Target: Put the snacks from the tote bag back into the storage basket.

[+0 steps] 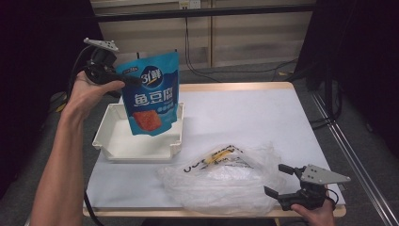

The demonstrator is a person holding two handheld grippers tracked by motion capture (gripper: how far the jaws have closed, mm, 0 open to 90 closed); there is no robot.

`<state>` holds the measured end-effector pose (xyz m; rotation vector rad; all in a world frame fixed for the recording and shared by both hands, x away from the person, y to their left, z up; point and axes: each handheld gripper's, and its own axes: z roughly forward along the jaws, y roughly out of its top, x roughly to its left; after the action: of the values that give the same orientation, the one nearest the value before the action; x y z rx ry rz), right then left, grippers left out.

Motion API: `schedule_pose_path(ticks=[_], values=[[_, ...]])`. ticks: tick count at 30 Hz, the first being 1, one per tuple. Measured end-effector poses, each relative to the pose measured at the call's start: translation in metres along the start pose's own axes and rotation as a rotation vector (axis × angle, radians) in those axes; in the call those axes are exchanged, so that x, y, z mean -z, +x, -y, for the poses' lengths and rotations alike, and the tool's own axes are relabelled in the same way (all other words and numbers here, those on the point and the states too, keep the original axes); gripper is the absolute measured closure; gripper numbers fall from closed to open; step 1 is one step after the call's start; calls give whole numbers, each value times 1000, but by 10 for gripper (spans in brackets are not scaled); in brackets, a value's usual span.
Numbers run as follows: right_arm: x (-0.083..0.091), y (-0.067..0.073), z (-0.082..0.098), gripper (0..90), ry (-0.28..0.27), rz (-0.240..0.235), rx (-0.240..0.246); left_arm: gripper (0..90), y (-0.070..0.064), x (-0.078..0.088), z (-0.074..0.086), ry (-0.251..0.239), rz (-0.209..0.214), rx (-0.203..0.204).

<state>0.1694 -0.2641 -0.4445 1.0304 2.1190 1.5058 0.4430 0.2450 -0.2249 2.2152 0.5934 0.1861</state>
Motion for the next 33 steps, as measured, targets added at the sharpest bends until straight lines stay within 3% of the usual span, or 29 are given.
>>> schedule_pose_path(ticks=[7,9,17,19,31,33], values=[[0,0,1,84,5,1,-2,900,13,-21,11,-12,-9,10],[-1,1,1,84,10,-2,-7,900,13,-24,12,-17,-12,-4],[-2,1,2,84,14,-10,-5,900,29,-38,22,-5,-11,52],[-2,1,2,84,12,-10,-2,900,32,-41,24,-11,-25,56],[-5,0,4,84,23,-19,-17,900,41,-68,29,-9,11,74],[-4,-1,4,84,25,-19,-16,900,42,-70,28,-17,-5,89]])
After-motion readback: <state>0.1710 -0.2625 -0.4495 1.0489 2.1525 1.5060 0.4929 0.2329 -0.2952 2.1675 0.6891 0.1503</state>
